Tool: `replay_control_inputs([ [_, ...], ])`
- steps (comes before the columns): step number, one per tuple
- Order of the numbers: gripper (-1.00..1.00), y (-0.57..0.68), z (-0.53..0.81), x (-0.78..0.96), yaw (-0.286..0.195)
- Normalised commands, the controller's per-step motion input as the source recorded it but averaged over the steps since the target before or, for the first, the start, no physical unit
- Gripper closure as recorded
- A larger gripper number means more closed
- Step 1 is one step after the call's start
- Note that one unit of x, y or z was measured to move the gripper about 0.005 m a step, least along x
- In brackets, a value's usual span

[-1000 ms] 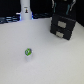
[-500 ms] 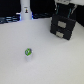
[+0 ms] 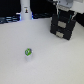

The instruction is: Open the kcup holder, insert the kcup into the holder, and close the kcup holder

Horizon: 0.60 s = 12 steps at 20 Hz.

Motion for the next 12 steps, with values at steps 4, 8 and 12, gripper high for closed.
replay_control_inputs([
  [4, -1.00, 0.04, -0.47, -0.34, -0.018],
  [8, -1.00, 0.03, -0.45, -0.34, 0.004],
  [12, 1.00, 0.02, -0.17, -0.26, -0.013],
])
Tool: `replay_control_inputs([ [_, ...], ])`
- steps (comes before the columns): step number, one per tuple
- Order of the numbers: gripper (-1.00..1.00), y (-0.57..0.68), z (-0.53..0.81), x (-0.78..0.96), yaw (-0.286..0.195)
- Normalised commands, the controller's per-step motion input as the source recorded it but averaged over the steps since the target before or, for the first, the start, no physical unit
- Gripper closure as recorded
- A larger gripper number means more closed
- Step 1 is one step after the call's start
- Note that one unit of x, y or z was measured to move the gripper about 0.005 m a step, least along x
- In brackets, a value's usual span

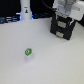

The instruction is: Open the kcup holder, insert the kcup into the holder, and close the kcup holder

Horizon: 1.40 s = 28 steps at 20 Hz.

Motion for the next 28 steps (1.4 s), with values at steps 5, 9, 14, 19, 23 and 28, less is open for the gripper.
replay_control_inputs([
  [5, 1.00, -0.01, -0.01, 0.00, 0.001],
  [9, 1.00, -0.01, -0.02, 0.05, -0.004],
  [14, 1.00, 0.00, -0.02, 0.05, -0.006],
  [19, 1.00, -0.14, 0.08, 0.52, -0.026],
  [23, 1.00, -0.23, 0.20, 0.77, -0.050],
  [28, 1.00, -0.29, 0.20, 0.95, -0.055],
])
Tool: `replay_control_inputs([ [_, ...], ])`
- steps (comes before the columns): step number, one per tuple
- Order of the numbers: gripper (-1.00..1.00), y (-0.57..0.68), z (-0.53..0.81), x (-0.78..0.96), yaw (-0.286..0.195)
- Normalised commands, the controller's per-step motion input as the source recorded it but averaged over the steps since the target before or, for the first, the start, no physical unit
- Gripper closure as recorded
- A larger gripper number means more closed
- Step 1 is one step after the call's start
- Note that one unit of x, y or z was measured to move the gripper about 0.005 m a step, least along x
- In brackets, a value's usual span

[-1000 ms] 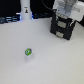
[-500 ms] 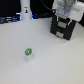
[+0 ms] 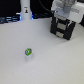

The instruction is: Open the kcup holder, insert the kcup into the holder, and close the kcup holder

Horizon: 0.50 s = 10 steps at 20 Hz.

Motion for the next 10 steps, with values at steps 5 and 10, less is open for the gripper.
replay_control_inputs([
  [5, 1.00, -0.31, 0.07, 0.95, -0.070],
  [10, 1.00, -0.30, 0.11, 0.94, -0.071],
])
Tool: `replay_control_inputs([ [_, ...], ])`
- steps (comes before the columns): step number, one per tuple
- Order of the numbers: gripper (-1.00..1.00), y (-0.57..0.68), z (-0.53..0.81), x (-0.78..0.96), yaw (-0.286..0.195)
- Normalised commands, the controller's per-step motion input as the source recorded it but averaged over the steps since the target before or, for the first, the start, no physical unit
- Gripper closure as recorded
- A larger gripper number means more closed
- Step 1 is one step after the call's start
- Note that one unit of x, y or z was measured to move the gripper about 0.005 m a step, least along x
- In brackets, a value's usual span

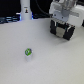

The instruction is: Open the kcup holder, insert the kcup into the holder, and close the kcup holder

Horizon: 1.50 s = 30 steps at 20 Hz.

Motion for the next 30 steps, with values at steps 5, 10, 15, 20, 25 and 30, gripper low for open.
replay_control_inputs([
  [5, 1.00, -0.30, 0.15, 0.93, -0.074],
  [10, 1.00, -0.33, 0.14, 0.91, -0.072],
  [15, 1.00, -0.31, 0.14, 0.76, -0.058],
  [20, 1.00, -0.34, 0.12, 0.61, -0.044],
  [25, 1.00, -0.41, 0.14, 0.82, -0.060],
  [30, 1.00, -0.43, 0.13, 0.81, -0.060],
])
